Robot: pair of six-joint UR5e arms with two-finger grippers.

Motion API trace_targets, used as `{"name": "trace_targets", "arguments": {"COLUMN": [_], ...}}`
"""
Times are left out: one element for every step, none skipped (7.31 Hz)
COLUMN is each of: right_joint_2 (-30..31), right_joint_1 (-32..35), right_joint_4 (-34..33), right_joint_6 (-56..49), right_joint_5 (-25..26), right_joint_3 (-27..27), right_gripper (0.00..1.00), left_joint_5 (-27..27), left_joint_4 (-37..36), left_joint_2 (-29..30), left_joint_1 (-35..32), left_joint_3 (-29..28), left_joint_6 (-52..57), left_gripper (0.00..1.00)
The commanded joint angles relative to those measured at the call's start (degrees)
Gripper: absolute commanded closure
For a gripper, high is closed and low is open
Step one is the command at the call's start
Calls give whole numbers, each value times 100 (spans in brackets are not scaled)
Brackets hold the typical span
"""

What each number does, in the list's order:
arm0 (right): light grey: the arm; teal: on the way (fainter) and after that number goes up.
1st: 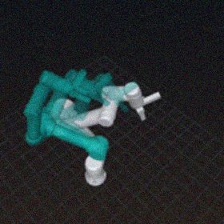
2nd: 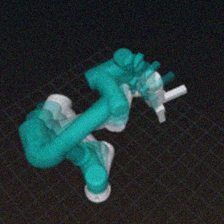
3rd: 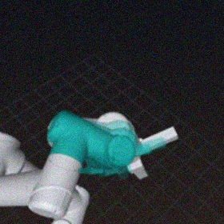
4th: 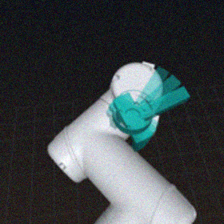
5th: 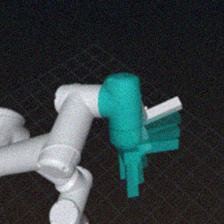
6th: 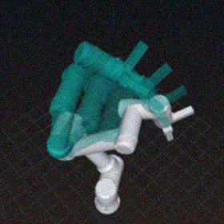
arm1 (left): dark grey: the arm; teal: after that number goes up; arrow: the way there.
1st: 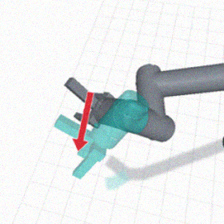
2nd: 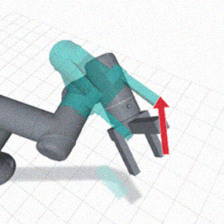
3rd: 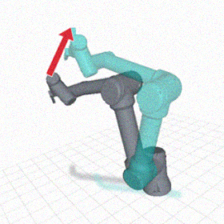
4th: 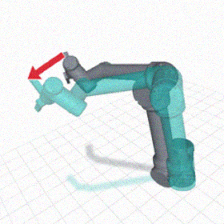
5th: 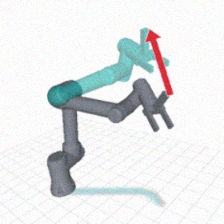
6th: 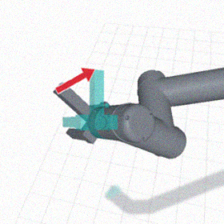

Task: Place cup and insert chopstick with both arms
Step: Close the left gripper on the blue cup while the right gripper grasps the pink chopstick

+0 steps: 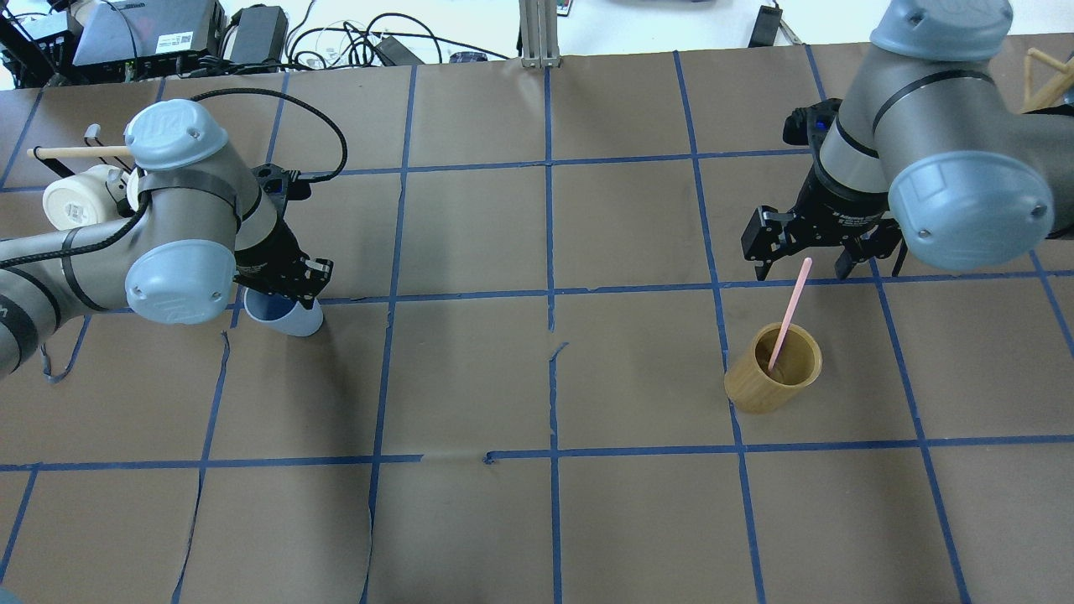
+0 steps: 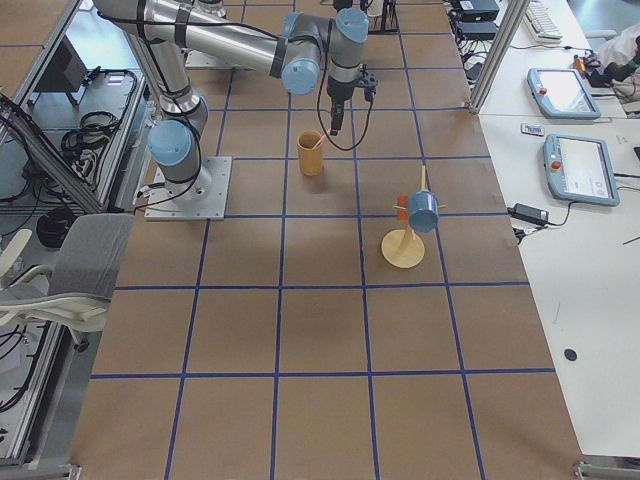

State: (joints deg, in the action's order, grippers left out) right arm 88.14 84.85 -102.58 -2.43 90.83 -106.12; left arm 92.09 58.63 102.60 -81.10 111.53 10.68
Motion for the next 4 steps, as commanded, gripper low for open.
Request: {"name": "trace_targets", "arguments": {"right_joint_2": [1, -7, -7, 1], "right_joint_1": [-3, -3, -3, -3], "right_joint_4": [-25, -60, -61, -52], "right_joint_6": [-4, -4, 5, -3], "right_joint_5": [-12, -12, -12, -12], "right_joint_3": [-14, -14, -14, -14], "right_gripper": [48, 50, 52, 55], "left_joint_5": [-24, -68, -121, -295], "left_joint_4": [252, 306, 307, 315], "left_joint_2": [5, -3, 31, 136], "left_joint_1": [-142, -456, -973, -1421], "left_joint_3": [-315, -456, -640, -920], "left_joint_6": [-675, -1438, -2194, -3150], "left_gripper": [100, 100, 100, 100]}}
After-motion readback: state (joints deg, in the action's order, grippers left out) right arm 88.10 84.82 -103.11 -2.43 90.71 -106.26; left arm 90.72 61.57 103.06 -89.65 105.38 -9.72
